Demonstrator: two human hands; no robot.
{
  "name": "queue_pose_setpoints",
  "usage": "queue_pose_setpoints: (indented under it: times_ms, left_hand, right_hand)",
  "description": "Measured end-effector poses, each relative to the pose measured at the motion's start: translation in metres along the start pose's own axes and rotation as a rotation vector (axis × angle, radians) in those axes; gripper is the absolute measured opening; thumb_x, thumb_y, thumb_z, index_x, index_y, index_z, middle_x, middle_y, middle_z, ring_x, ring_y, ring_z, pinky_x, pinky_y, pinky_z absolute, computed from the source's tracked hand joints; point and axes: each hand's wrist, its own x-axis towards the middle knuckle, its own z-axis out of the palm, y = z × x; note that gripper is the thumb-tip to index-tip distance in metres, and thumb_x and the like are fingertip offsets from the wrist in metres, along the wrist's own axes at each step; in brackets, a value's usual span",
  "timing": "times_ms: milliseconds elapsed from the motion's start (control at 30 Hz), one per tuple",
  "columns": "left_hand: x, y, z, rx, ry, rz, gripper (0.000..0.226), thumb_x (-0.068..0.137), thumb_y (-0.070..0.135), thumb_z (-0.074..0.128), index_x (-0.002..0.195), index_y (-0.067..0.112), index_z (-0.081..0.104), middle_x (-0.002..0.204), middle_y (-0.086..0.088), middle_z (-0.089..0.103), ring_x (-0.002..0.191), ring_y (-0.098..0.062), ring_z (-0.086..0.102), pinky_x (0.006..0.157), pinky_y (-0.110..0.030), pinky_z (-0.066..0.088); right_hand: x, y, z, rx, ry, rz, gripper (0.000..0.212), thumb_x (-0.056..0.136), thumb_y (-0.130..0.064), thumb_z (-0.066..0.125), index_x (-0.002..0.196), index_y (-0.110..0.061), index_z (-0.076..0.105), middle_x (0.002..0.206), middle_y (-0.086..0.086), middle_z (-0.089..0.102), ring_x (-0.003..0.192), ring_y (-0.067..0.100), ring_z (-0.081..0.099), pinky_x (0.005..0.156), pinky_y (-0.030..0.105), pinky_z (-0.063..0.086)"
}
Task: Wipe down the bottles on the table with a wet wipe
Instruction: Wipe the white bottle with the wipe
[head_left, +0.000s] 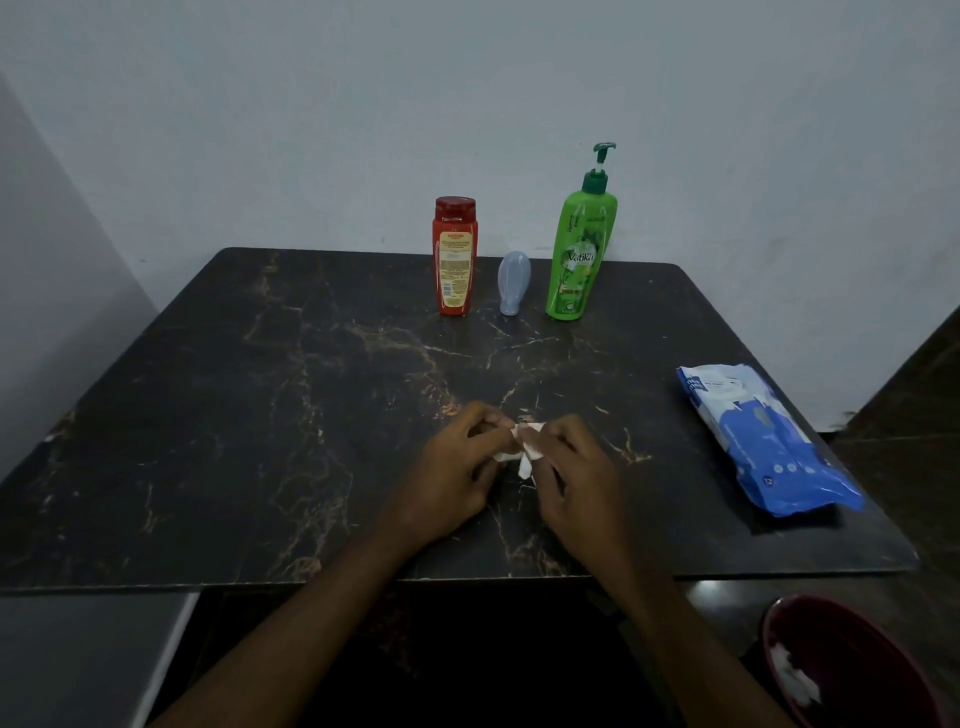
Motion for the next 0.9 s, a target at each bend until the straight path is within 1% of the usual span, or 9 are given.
queue_pose_setpoints:
  times_ms: [100,233,300,367,467,533,633,733,900]
  left_hand:
    - [0.000,-0.002,0.001,0.015,0.015,0.004,0.037,0.082,-0.009,0.070,0.114,0.011,0.072,0.124,-0.001,0.058,0.109,0.000,0.053,0.091,-0.018,0.050]
    - [-0.002,-0.002,0.002,0.027,0.003,0.004,0.034,0.083,-0.007,0.071,0.111,0.012,0.071,0.128,0.000,0.057,0.111,-0.007,0.058,0.091,-0.022,0.052]
    - [-0.002,-0.002,0.002,0.031,-0.008,0.010,0.035,0.084,-0.007,0.069,0.112,0.013,0.070,0.129,0.001,0.057,0.110,-0.010,0.060,0.089,-0.025,0.054]
    - [-0.001,-0.001,0.002,0.020,-0.013,0.014,0.039,0.084,-0.008,0.068,0.115,0.014,0.070,0.129,0.002,0.057,0.110,-0.011,0.062,0.088,-0.028,0.055]
    - [-0.001,0.001,0.000,0.002,-0.014,0.020,0.048,0.081,-0.014,0.068,0.120,0.016,0.069,0.129,0.001,0.056,0.112,-0.011,0.062,0.089,-0.029,0.055]
    - [-0.002,0.002,-0.001,0.001,-0.021,0.028,0.051,0.081,-0.015,0.067,0.121,0.016,0.069,0.130,-0.001,0.057,0.112,-0.011,0.061,0.091,-0.025,0.054]
    - [-0.001,0.001,0.000,0.022,-0.020,0.036,0.047,0.082,-0.013,0.067,0.120,0.015,0.070,0.130,-0.001,0.057,0.111,-0.012,0.062,0.090,-0.027,0.054]
    - [-0.003,-0.002,0.001,0.047,-0.007,0.033,0.037,0.083,-0.008,0.068,0.113,0.014,0.070,0.132,0.001,0.057,0.108,-0.015,0.064,0.085,-0.033,0.057]
    - [-0.003,-0.001,0.001,0.060,0.021,0.031,0.033,0.083,-0.008,0.068,0.109,0.012,0.070,0.130,0.003,0.058,0.106,-0.011,0.063,0.085,-0.023,0.054]
  right_hand:
    - [0.012,0.011,-0.010,-0.042,0.004,0.155,0.032,0.092,-0.002,0.056,0.121,-0.012,0.066,0.106,0.001,0.057,0.085,0.004,0.052,0.074,0.005,0.040]
    - [0.014,0.021,-0.018,0.092,0.114,0.444,0.020,0.092,-0.006,0.063,0.109,-0.009,0.071,0.099,0.003,0.063,0.090,0.017,0.063,0.073,-0.004,0.035]
    - [0.018,0.015,-0.019,0.086,0.090,0.450,0.021,0.092,-0.006,0.061,0.110,-0.011,0.070,0.101,0.001,0.061,0.089,0.012,0.060,0.074,-0.003,0.035]
    - [0.025,0.000,-0.018,0.016,-0.032,0.362,0.024,0.093,-0.005,0.057,0.113,-0.013,0.069,0.104,-0.005,0.054,0.085,0.006,0.053,0.072,0.002,0.037]
    - [0.028,-0.023,-0.015,-0.130,-0.192,0.164,0.024,0.091,-0.007,0.056,0.111,-0.016,0.067,0.109,-0.003,0.050,0.083,0.012,0.054,0.069,0.017,0.038]
    - [0.027,-0.027,-0.017,-0.182,-0.214,0.136,0.025,0.091,-0.010,0.057,0.113,-0.018,0.066,0.112,-0.001,0.051,0.085,0.011,0.053,0.070,0.019,0.034]
    - [0.030,-0.013,-0.022,-0.192,-0.223,0.185,0.033,0.089,-0.009,0.061,0.119,-0.021,0.065,0.114,0.000,0.053,0.090,0.009,0.049,0.075,0.019,0.034]
    - [0.033,0.001,-0.029,-0.142,-0.156,0.306,0.030,0.090,-0.008,0.063,0.119,-0.013,0.067,0.113,0.007,0.058,0.095,0.016,0.057,0.082,0.025,0.044]
    - [0.027,0.025,-0.024,0.068,-0.035,0.470,0.019,0.091,-0.005,0.062,0.107,-0.009,0.073,0.101,0.008,0.066,0.089,0.018,0.063,0.081,0.027,0.048]
